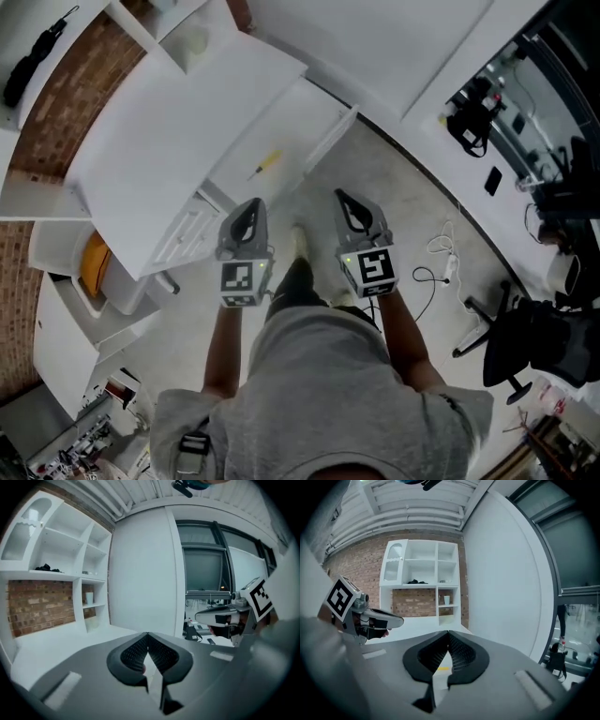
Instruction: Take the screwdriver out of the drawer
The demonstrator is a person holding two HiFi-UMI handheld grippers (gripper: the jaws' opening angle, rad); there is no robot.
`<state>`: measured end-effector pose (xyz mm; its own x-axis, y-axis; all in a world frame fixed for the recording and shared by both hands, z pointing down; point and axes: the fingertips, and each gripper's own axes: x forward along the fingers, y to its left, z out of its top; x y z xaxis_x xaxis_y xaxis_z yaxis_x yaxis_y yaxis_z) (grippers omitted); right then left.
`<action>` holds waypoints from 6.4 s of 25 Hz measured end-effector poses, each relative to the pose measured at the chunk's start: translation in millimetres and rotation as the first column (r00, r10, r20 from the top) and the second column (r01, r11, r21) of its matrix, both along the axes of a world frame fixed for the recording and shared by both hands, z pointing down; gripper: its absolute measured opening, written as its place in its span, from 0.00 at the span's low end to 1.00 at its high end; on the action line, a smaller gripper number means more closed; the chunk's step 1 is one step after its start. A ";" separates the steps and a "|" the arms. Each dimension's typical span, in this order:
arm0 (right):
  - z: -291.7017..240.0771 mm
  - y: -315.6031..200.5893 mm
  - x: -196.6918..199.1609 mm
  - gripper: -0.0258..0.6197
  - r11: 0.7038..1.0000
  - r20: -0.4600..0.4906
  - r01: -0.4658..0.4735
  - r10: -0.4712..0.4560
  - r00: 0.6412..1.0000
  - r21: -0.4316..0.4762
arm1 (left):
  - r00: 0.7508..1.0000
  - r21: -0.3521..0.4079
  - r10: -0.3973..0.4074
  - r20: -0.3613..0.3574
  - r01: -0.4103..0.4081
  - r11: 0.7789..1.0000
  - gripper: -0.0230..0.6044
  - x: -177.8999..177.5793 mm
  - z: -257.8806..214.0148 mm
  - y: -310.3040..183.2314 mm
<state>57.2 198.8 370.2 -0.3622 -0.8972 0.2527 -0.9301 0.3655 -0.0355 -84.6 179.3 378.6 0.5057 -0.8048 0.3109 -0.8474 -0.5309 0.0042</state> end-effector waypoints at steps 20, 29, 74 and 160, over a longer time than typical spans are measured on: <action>147.9 -140.2 -35.7 0.04 0.955 0.002 -0.068 0.072 0.997 -0.289 | 0.983 -0.276 0.177 0.042 -0.159 0.948 0.06 -8.4 160.2 -147.2; 191.9 -158.9 -37.5 0.04 0.931 0.010 -0.091 0.101 0.995 -0.352 | 0.969 -0.339 0.229 0.088 -0.188 0.922 0.06 -16.2 217.0 -167.6; 265.5 -157.5 7.9 0.04 0.840 0.017 -0.219 0.262 0.965 -0.496 | 0.826 -0.624 0.453 0.335 -0.166 0.764 0.20 -7.9 425.3 -190.0; 128.9 -315.3 -112.8 0.04 0.930 0.052 0.196 -0.190 0.980 -0.309 | 0.950 -0.287 -0.073 0.305 0.165 0.944 0.17 -88.0 192.0 -317.8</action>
